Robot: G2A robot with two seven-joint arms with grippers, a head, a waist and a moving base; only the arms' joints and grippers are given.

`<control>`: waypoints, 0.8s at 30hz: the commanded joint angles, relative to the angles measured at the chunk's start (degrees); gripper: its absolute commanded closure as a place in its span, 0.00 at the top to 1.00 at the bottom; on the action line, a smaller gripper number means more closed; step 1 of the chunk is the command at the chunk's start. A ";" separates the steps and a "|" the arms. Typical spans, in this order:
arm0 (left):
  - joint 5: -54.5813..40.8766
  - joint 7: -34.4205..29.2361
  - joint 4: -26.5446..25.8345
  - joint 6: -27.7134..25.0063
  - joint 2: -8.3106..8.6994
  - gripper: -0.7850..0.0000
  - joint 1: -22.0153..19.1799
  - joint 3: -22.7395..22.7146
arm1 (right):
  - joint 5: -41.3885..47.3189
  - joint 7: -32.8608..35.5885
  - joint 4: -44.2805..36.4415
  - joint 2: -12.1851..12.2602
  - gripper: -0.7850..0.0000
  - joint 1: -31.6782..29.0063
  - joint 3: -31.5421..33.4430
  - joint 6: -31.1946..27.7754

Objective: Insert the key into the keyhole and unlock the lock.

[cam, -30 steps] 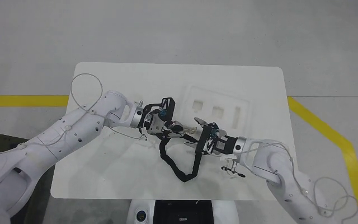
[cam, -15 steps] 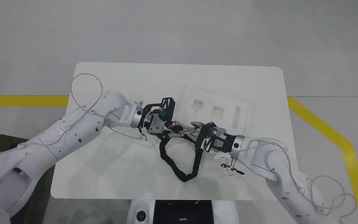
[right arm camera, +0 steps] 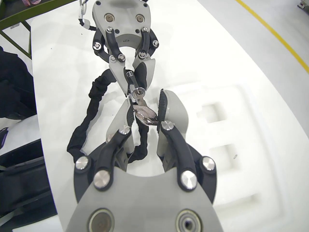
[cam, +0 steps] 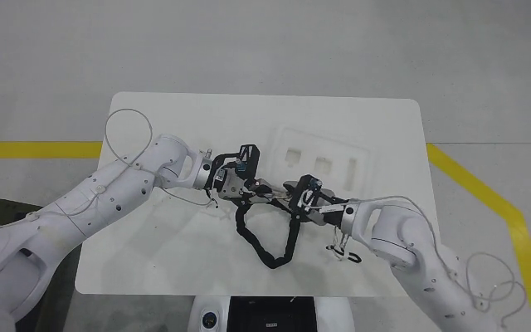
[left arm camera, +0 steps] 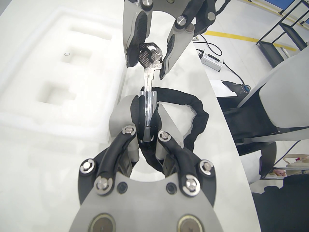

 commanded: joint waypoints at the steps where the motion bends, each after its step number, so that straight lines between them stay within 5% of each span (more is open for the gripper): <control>1: 0.00 0.00 0.00 0.00 0.00 0.00 0.00 0.00 | 2.16 1.93 0.06 -0.14 0.00 0.43 -0.10 1.55; 24: 0.00 0.00 0.00 0.00 0.00 0.00 0.00 0.00 | 28.10 16.17 2.30 -1.29 0.00 4.52 1.01 17.42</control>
